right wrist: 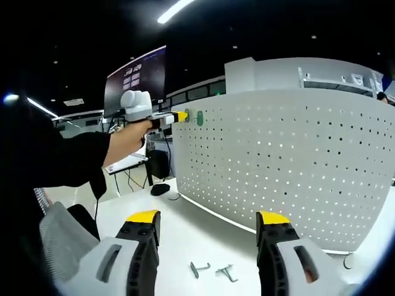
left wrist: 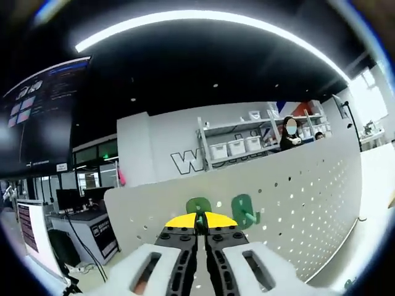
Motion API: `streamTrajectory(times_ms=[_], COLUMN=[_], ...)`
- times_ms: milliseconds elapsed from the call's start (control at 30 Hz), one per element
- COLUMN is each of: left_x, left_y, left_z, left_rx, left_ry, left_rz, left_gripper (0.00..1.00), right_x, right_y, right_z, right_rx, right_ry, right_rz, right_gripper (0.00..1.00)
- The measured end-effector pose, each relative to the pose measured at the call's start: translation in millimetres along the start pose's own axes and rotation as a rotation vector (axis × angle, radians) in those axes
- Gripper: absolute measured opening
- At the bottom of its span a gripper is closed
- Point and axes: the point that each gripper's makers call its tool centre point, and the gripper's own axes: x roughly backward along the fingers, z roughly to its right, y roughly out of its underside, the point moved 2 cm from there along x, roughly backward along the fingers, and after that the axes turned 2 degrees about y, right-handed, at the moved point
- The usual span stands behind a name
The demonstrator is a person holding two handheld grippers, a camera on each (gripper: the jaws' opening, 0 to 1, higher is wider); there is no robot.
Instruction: Insert the hook assembly into the mounting plate slot until the hook locks in place.
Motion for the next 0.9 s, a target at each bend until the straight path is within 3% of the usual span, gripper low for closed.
streamTrajectory(times_ms=[400, 900], left_x=[-1.4, -2.5], left_y=[-2.6, 1.1], left_z=[-3.7, -2.8], left_rx=[-0.048, -0.016], left_ry=[-0.015, -0.019], left_rz=[0.018, 0.028], left_gripper=[0.03, 0.03], right_x=[-5.6, -7.7], right_y=[5.6, 6.9], right_z=[-0.5, -2.6], right_rx=[-0.007, -0.007], right_ry=[-0.017, -0.026], right_rz=[-0.017, -0.029], right_gripper=[0.61, 0.59])
